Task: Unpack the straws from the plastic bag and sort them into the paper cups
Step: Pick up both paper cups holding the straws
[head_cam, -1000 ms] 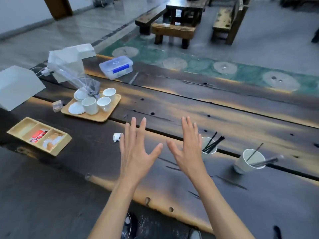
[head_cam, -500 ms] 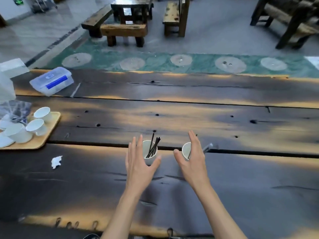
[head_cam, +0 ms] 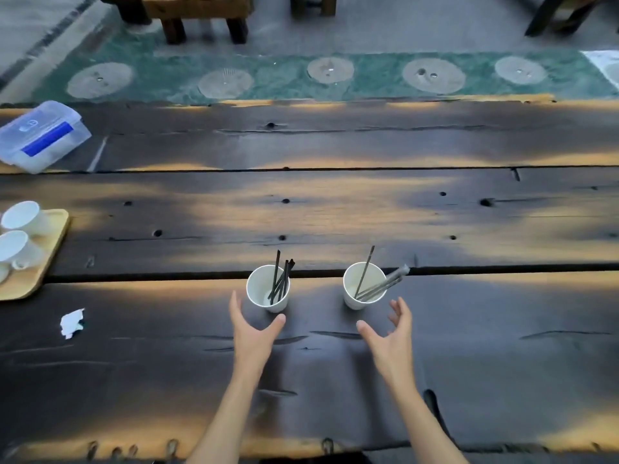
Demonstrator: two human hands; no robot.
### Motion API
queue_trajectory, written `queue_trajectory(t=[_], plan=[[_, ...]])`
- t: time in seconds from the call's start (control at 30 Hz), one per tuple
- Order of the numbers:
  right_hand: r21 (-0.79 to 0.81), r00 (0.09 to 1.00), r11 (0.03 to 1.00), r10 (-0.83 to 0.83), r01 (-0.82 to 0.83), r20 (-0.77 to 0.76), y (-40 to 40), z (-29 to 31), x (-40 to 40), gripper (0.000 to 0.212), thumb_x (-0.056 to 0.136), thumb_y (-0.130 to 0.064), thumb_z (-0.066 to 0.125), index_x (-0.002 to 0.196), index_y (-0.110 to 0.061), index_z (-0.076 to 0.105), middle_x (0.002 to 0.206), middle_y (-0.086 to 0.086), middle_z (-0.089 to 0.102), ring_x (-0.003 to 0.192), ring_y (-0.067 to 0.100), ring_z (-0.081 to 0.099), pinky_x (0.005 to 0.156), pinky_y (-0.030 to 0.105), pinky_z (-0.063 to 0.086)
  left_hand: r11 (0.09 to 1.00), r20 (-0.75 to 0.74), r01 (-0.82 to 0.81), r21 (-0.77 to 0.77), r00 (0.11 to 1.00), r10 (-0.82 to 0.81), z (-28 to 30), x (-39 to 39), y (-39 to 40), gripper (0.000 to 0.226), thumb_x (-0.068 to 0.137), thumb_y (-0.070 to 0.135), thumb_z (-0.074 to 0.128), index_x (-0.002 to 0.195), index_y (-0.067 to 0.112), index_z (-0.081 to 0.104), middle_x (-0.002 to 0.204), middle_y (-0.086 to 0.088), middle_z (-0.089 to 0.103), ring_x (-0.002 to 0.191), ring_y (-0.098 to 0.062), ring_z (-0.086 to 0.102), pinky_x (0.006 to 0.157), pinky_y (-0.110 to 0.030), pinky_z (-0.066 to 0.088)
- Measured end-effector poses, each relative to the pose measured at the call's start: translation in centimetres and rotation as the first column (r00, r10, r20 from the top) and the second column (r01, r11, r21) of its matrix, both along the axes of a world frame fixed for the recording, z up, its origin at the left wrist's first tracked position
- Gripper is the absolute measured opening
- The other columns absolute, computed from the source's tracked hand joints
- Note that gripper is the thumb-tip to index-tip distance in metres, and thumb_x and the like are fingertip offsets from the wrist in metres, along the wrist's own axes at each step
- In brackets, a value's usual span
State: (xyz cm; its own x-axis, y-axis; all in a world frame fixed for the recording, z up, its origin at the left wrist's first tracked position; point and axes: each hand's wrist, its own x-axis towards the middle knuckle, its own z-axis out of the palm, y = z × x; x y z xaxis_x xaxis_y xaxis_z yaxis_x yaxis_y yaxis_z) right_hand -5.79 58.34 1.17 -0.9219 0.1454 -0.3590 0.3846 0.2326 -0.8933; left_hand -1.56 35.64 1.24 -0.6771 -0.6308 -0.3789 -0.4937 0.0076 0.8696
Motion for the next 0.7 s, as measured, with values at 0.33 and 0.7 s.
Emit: queue_trajectory(t=[0.33,0.7], plan=[[-0.117,0.998,0.992,0.058,-0.054,0.025,-1.7,-1.7,-5.0,0.089,0.065,-0.015,0.083,0.139,-0.022,0.034,0.13,-0.012,0.055,0.119,-0.002,0.054,0.108,0.032,0.04,0.999,-0.045,-0.004,0.04,0.999,0.006,-1.5,-3.0,-0.8,0.09,0.067,0.008,0.088,0.136,0.035,0.036,0.129,0.013,0.051,0.119,-0.01,0.052,0.105,-0.031,0.04],[-0.184,0.997,0.98,0.069,-0.073,-0.03,-2.7,-2.1,-8.7,0.072,0.069,-0.008,0.083,0.128,-0.023,0.045,0.12,-0.003,0.064,0.108,0.006,0.062,0.099,0.029,0.047,0.998,-0.069,0.016,0.06,0.998,-0.012,-2.1,-6.2,-2.1,0.075,0.066,0.009,0.089,0.127,0.024,0.049,0.12,0.006,0.064,0.108,-0.009,0.062,0.095,-0.03,0.049]])
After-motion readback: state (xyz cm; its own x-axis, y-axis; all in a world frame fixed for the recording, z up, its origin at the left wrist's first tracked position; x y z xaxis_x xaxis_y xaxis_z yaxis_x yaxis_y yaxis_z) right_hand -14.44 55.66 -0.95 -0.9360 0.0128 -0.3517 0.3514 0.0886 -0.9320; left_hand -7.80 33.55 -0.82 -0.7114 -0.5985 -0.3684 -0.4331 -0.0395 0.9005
